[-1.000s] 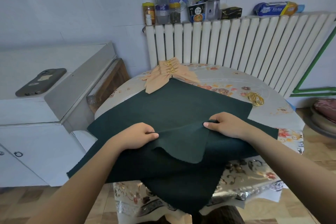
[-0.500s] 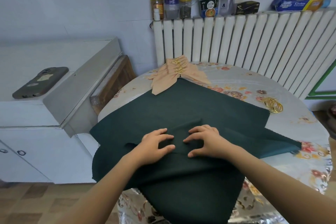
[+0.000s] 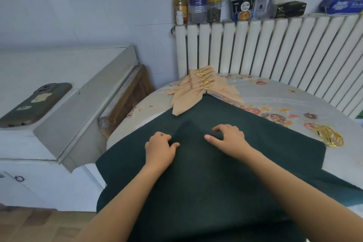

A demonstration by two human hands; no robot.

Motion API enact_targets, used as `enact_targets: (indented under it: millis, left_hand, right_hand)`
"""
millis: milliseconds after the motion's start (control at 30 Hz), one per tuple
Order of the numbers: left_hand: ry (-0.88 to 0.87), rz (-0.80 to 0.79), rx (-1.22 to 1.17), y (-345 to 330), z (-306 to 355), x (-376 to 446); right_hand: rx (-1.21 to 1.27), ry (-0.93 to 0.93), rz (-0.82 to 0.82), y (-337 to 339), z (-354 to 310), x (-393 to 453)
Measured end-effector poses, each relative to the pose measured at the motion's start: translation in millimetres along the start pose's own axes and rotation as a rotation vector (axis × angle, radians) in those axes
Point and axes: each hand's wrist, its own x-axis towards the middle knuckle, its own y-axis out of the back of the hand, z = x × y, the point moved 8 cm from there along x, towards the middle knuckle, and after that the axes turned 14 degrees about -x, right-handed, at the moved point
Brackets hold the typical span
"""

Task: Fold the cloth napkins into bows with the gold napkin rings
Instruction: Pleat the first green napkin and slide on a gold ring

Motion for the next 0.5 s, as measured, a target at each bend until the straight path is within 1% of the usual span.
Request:
enact_targets:
  millis: [67, 100, 200, 267, 367, 433, 500]
  left_hand:
    - [0.033, 0.025, 0.02, -4, -9, 21]
    - [0.037, 0.032, 0.035, -5, -11, 28]
    - [-0.001, 0.04, 0.065, -12, -10, 43]
    - [-0.02, -0.006, 0.038, -18, -7, 48]
    - [-0.016, -0.063, 0.012, -25, -6, 57]
    - [0.02, -0.067, -0.001, -25, -9, 61]
    - [0.064, -0.068, -0.065, -26, -9, 63]
  right_hand:
    - [-0.113, -0.045, -0.068, -14, 10, 22]
    - [-0.14, -0.054, -0.064, -17, 13, 28]
    - [-0.204, -0.076, 0.048, -18, 15, 36]
    - [-0.29, -0.101, 0.094, -17, 16, 37]
    - [-0.358, -0.152, 0.101, -18, 23, 40]
    - [-0.349, -0.2, 0.086, -18, 31, 42]
    - [-0.372, -0.208, 0.072, -13, 36, 44]
